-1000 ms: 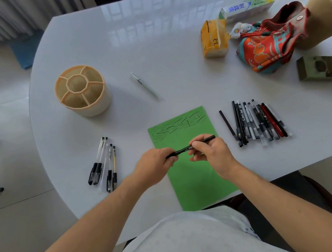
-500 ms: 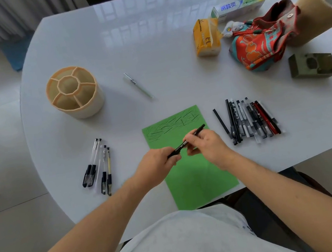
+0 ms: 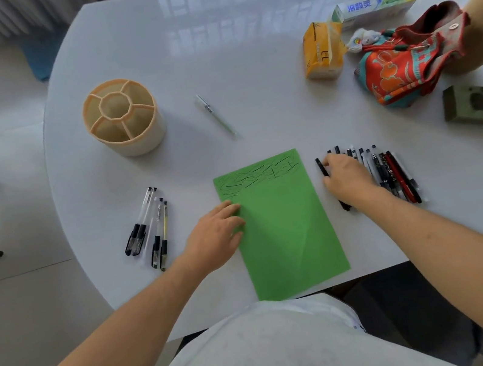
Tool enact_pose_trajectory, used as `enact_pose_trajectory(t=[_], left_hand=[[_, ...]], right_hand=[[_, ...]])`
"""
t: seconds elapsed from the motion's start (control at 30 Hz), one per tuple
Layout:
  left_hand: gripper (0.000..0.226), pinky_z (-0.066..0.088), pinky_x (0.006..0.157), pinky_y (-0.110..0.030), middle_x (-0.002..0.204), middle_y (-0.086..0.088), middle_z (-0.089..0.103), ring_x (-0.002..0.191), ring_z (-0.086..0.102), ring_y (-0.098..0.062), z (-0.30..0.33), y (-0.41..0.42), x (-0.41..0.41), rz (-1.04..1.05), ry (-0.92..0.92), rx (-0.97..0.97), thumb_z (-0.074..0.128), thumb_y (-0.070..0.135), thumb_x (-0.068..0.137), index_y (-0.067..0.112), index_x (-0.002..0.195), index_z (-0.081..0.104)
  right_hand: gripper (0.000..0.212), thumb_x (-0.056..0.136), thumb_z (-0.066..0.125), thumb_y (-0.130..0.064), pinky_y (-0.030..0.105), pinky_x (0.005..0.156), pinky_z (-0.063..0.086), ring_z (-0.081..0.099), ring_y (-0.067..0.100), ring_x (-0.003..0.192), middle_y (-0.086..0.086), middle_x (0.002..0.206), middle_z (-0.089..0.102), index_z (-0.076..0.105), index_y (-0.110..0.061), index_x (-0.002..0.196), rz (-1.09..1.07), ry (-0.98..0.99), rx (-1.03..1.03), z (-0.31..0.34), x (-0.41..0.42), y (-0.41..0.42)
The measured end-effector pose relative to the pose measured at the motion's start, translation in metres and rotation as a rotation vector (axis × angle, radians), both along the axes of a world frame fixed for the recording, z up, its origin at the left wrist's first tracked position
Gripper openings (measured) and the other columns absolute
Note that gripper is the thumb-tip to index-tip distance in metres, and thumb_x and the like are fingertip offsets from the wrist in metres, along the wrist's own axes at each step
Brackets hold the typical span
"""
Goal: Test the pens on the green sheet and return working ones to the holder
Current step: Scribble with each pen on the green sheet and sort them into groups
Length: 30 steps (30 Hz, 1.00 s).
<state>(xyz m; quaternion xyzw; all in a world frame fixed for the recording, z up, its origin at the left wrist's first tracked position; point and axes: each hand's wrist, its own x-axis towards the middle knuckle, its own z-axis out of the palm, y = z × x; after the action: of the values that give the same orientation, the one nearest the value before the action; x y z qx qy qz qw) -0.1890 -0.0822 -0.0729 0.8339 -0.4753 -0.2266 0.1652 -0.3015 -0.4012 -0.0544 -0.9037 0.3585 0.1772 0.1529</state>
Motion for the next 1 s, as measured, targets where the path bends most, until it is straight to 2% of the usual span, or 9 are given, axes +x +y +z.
enact_pose_trajectory(t=[0.13,0.23,0.37,0.47,0.57,0.63,0.77,0.9,1.0], left_hand=[[0.027,0.025,0.118,-0.035,0.149,-0.004,0.050,0.143,0.040,-0.024,0.001,0.001,0.002,-0.005,0.016,0.003,0.056,0.028,0.095,0.021,0.114,0.074],[0.028,0.031,0.119,-0.040,0.152,-0.002,0.047,0.145,0.036,-0.022,0.002,0.001,0.003,-0.012,0.051,0.032,0.054,0.028,0.096,0.021,0.116,0.073],[0.028,0.037,0.113,-0.042,0.151,-0.002,0.048,0.145,0.036,-0.022,0.007,0.000,0.002,0.005,0.091,0.057,0.053,0.023,0.095,0.021,0.113,0.075],[0.032,0.034,0.116,-0.040,0.152,-0.001,0.047,0.146,0.034,-0.020,0.009,-0.002,0.001,0.030,0.124,0.093,0.052,0.014,0.090,0.021,0.112,0.075],[0.034,0.032,0.118,-0.040,0.152,0.000,0.047,0.146,0.034,-0.018,0.010,-0.002,-0.002,0.070,0.155,0.092,0.052,0.010,0.089,0.020,0.111,0.075],[0.034,0.031,0.118,-0.040,0.152,0.000,0.046,0.146,0.033,-0.017,0.011,0.000,-0.004,0.072,0.166,0.089,0.051,0.010,0.089,0.021,0.110,0.075],[0.035,0.032,0.118,-0.039,0.152,-0.001,0.048,0.147,0.031,-0.017,0.012,0.001,-0.002,0.046,0.182,0.085,0.050,0.009,0.089,0.020,0.111,0.075],[0.032,0.027,0.120,-0.032,0.144,0.000,0.056,0.145,0.034,-0.014,0.015,0.003,-0.003,0.153,0.212,-0.020,0.051,0.008,0.090,0.020,0.110,0.074],[0.024,0.041,0.111,-0.036,0.129,0.004,0.061,0.125,0.051,-0.011,0.016,0.008,-0.008,0.318,0.270,-0.091,0.057,0.021,0.096,0.021,0.120,0.058]], right_hand=[[0.022,0.095,0.060,-0.018,0.030,0.071,0.044,0.057,0.019,0.084,0.006,0.108,0.066,0.063,-0.014,0.116,0.068,-0.141,-0.024,0.000,0.036,0.017],[0.022,0.095,0.058,-0.022,0.035,0.082,0.051,0.063,0.022,0.095,0.005,0.107,0.069,0.067,-0.014,0.114,0.121,-0.263,0.084,0.001,0.085,0.040],[0.031,0.095,0.057,-0.028,0.038,0.091,0.052,0.064,0.026,0.106,0.006,0.114,0.070,0.067,-0.013,0.120,0.106,-0.373,0.169,0.000,0.158,0.073],[0.036,0.096,0.058,-0.035,0.038,0.088,0.050,0.064,0.030,0.107,0.009,0.122,0.065,0.064,-0.015,0.124,0.130,-0.308,0.102,-0.009,0.194,0.086],[0.027,0.097,0.056,-0.032,0.035,0.077,0.047,0.066,0.032,0.100,0.011,0.116,0.066,0.068,-0.014,0.113,0.174,-0.225,-0.040,-0.020,0.203,0.086],[0.023,0.094,0.056,-0.029,0.035,0.076,0.048,0.066,0.032,0.097,0.010,0.110,0.069,0.069,-0.014,0.106,0.150,-0.239,-0.040,-0.022,0.198,0.084],[0.016,0.090,0.063,-0.028,0.039,0.080,0.058,0.070,0.022,0.086,0.004,0.093,0.074,0.071,-0.015,0.096,-0.072,-0.444,0.239,-0.012,0.159,0.073],[0.010,0.089,0.073,-0.016,0.039,0.069,0.065,0.075,0.022,0.069,0.006,0.079,0.076,0.071,-0.010,0.097,-0.305,-0.652,0.610,0.011,0.081,0.069],[0.009,0.087,0.076,-0.008,0.033,0.066,0.063,0.074,0.023,0.067,0.008,0.080,0.076,0.073,-0.009,0.096,-0.370,-0.659,0.772,0.025,0.017,0.078]])
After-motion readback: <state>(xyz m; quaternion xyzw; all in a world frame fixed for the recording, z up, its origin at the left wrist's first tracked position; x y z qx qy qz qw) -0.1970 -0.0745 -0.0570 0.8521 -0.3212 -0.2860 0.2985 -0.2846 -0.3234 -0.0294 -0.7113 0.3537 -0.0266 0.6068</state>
